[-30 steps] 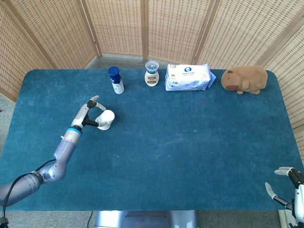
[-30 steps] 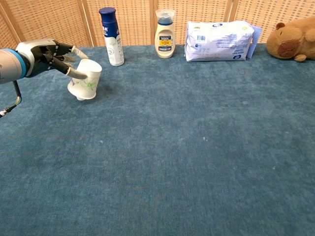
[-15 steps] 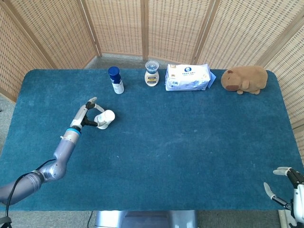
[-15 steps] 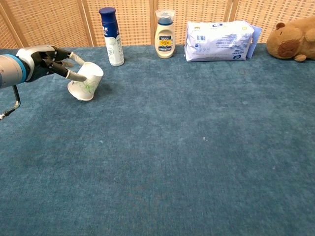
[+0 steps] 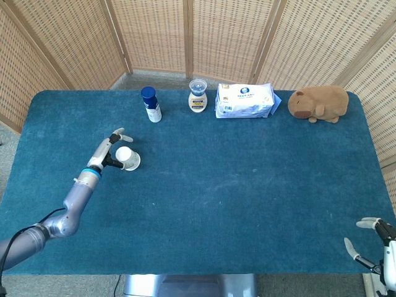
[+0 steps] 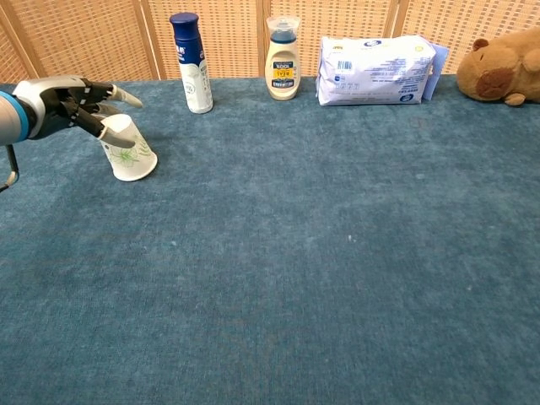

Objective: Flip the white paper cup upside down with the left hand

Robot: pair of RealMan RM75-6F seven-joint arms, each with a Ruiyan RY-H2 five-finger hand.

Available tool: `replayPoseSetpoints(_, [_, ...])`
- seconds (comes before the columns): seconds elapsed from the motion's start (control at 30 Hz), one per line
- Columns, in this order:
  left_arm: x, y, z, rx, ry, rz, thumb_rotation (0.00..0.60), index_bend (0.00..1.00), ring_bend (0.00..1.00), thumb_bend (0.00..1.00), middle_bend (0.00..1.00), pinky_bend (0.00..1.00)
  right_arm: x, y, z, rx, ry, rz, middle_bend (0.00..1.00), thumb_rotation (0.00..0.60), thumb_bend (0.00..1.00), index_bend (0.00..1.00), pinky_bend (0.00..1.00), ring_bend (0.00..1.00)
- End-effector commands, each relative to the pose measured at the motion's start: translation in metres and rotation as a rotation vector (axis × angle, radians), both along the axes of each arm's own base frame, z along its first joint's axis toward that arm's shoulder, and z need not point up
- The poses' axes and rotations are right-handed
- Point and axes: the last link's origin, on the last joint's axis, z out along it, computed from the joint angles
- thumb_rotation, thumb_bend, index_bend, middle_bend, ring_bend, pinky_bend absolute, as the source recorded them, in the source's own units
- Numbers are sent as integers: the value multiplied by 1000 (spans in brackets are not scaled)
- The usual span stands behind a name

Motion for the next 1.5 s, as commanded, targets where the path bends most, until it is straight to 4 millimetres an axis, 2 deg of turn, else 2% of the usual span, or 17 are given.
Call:
replayPoseSetpoints(0.03, [-2,-3,7,7,7,-3,600,209,0,133,2,49,0,0,0,3,0,2,373,425,317,415,381,361])
replayPoseSetpoints(0.2, [-2,-7,23,29,-6,-11,600,110,0,124,0,49,1,-2,-1,5,-5,12,373,423,317,416,381,361])
replayPoseSetpoints(0.43, [-2,-26,50,40,71,-79,600,104,0,124,0,49,2,-5,-2,11,-8,29,373,421,317,415,378,361])
replayPoseSetpoints(0.57, [-3,-47,66,34,153,-130,600,104,0,135,0,49,4,-8,-2,22,-1,40,373,425,317,415,377,361])
replayPoseSetpoints(0.8, [-10,-89,91,45,291,-178,600,104,0,166,0,49,9,-14,-4,50,19,52,373,426,317,415,371,360])
replayPoseSetpoints(1.03, [-25,-141,111,49,402,-186,600,105,0,175,0,49,13,-19,-8,91,55,63,373,422,317,415,367,359])
replayPoseSetpoints(1.23, [-32,-187,116,55,475,-212,600,104,0,175,0,49,21,-25,-12,126,69,96,373,424,317,416,368,359])
replayPoseSetpoints(1.5, [-33,-251,123,79,533,-242,600,104,0,175,0,49,39,-33,-30,202,105,181,373,426,317,416,365,359])
